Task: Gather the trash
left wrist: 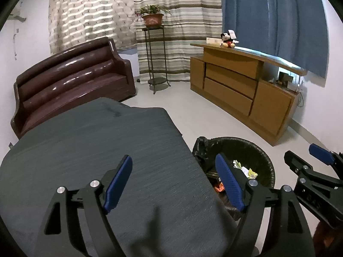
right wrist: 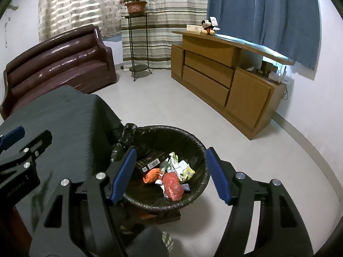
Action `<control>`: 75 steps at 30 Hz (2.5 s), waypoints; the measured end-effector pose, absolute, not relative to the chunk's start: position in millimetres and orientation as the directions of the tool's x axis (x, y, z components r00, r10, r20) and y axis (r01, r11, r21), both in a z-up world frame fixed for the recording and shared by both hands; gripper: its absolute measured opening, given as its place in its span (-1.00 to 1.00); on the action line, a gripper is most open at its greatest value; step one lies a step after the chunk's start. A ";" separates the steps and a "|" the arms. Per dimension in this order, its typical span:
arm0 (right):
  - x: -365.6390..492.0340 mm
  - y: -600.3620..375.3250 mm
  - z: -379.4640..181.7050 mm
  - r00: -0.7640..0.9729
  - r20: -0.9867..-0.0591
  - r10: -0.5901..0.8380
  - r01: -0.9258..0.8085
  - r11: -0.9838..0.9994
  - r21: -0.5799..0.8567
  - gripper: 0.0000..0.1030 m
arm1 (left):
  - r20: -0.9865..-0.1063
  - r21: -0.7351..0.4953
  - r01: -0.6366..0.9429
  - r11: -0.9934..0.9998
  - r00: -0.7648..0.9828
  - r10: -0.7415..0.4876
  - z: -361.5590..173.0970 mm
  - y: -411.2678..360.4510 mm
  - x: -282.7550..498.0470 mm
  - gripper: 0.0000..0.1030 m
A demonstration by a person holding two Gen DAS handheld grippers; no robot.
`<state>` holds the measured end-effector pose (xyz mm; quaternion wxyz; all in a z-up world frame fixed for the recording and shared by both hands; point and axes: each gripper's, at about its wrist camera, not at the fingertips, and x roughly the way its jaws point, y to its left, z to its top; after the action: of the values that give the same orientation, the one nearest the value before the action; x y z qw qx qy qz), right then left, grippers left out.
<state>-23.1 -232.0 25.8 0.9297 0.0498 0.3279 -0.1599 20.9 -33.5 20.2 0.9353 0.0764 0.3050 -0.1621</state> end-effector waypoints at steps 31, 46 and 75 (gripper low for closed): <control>-61.0 -203.9 47.3 0.780 -0.573 -0.251 0.302 0.953 -0.006 0.30 | -0.553 0.034 0.321 0.946 0.795 -0.250 33.5 -7.3 -7.0 0.55; -60.9 -204.1 47.2 0.780 -0.573 -0.251 0.302 0.953 -0.006 0.30 | -0.554 0.034 0.321 0.947 0.795 -0.249 33.1 -7.7 -7.2 0.55; -60.7 -204.0 48.2 0.779 -0.575 -0.251 0.302 0.953 -0.006 0.30 | -0.563 0.027 0.328 0.944 0.786 -0.257 28.0 -15.3 -11.9 0.55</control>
<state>-60.7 -204.0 48.2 0.9422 0.0432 0.2982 -0.1467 -11.9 -15.3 28.0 0.9429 0.0615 0.2884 -0.1549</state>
